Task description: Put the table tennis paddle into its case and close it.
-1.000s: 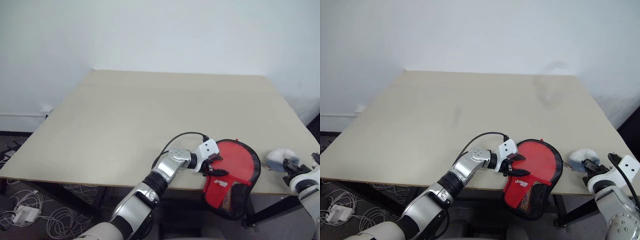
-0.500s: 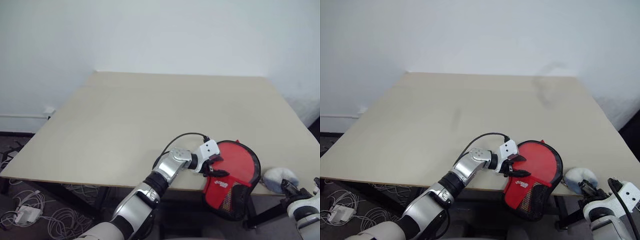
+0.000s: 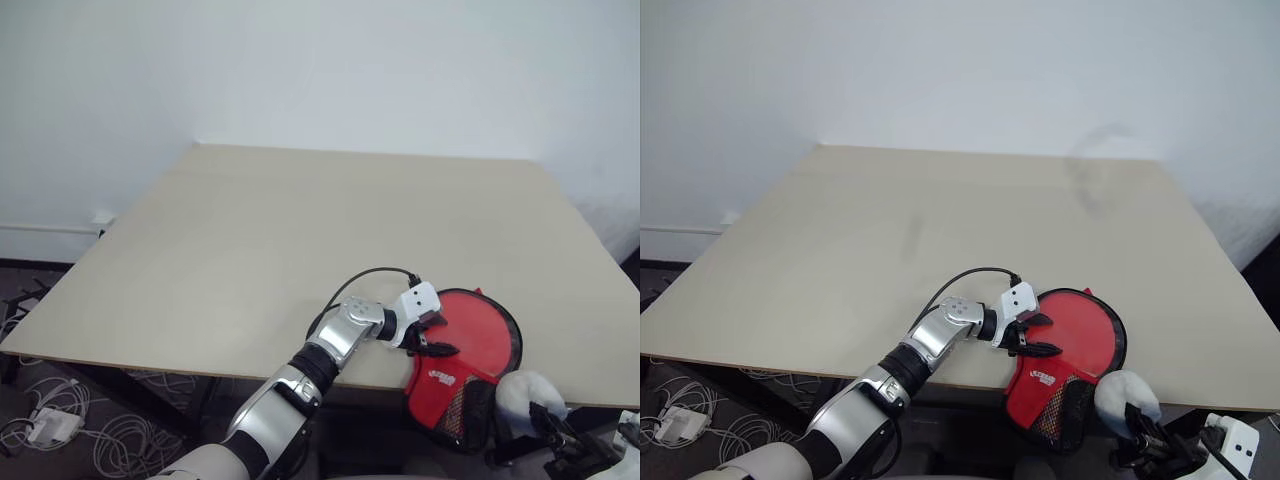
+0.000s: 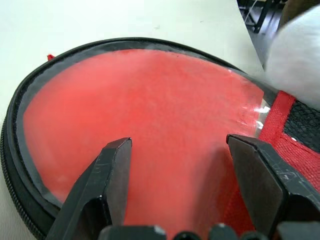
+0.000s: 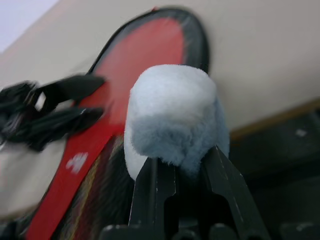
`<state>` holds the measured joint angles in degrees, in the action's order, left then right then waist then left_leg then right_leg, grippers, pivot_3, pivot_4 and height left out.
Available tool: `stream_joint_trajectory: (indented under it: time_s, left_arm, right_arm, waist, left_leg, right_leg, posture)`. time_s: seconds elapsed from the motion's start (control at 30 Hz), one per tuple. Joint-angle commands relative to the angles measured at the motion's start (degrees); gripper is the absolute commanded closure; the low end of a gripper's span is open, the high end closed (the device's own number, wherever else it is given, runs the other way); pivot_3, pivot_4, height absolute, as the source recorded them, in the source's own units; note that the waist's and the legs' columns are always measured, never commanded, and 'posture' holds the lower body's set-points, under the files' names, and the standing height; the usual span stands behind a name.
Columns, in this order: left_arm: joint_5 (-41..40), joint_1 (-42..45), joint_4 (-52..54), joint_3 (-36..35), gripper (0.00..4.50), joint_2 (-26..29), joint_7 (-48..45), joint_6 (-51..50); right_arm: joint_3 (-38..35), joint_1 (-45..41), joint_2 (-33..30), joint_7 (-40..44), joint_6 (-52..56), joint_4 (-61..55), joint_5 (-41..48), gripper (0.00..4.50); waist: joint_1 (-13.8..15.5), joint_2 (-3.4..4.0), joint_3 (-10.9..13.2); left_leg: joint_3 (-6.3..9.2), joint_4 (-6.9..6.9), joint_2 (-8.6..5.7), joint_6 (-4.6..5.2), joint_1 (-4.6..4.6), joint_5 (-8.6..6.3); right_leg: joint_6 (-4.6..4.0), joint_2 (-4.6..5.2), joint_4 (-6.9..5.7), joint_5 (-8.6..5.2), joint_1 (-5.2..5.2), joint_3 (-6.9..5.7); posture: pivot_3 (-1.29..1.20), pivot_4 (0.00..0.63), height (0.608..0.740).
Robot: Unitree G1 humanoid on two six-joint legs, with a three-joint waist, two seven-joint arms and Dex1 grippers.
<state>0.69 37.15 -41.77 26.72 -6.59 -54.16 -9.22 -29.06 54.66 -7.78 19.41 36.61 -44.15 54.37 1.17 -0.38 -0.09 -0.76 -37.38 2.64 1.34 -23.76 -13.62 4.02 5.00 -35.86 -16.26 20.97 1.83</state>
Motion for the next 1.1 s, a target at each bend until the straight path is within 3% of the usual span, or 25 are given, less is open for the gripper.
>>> stream_joint_trajectory:
  time_s: [0.03,0.47,0.67,0.9,1.1]
  left_arm:
    - [2.7,-1.7,-5.1,1.8,1.29,0.9,-0.7,-2.0]
    - [3.4,-1.1,-7.0,1.3,1.29,0.4,-1.1,-0.9]
    - [3.3,-0.8,-7.6,1.1,1.29,0.4,-0.9,-0.5]
    - [3.3,-0.4,-8.0,1.0,1.29,0.3,-1.0,-0.4]
    - [3.3,-0.2,-8.1,1.1,1.29,0.2,-1.1,-0.3]
  right_arm:
    - [1.4,3.4,-1.1,3.9,-0.9,-0.9,1.9,4.46]
    - [-0.9,16.9,-6.9,21.5,-5.6,0.3,5.7,4.46]
    - [-0.9,19.4,-7.6,24.1,-7.2,0.2,5.3,4.46]
    - [-4.1,18.6,-7.3,22.8,-9.5,-1.8,9.8,4.46]
    - [-5.6,13.7,-8.6,15.5,-10.6,-5.1,14.8,4.46]
  waist:
    - [-0.4,0.01,0.0]
    - [-0.4,0.0,0.0]
    - [-0.4,-0.01,0.0]
    - [-0.4,-0.01,0.0]
    - [-0.4,-0.03,0.0]
  left_leg:
    - [-0.01,0.01,0.04,-0.05,0.17,-0.03]
    - [-0.06,0.15,-0.12,0.02,0.21,-0.14]
    - [0.0,0.15,-0.06,0.02,0.23,-0.15]
    - [-0.01,0.16,-0.07,0.01,0.23,-0.16]
    - [-0.02,0.15,-0.05,0.0,0.24,-0.16]
  right_leg:
    - [0.0,0.03,0.01,0.0,-0.16,-0.01]
    - [0.43,0.87,0.11,-0.26,-0.24,-0.06]
    - [0.44,0.94,0.08,-0.26,-0.24,-0.1]
    - [0.44,1.0,0.09,-0.26,-0.23,-0.12]
    - [0.44,1.01,0.09,-0.26,-0.23,-0.15]
  posture:
    - [0.0,0.0,0.728]
    - [0.0,0.0,0.728]
    - [0.0,0.0,0.728]
    - [0.0,0.0,0.728]
    - [0.0,0.0,0.728]
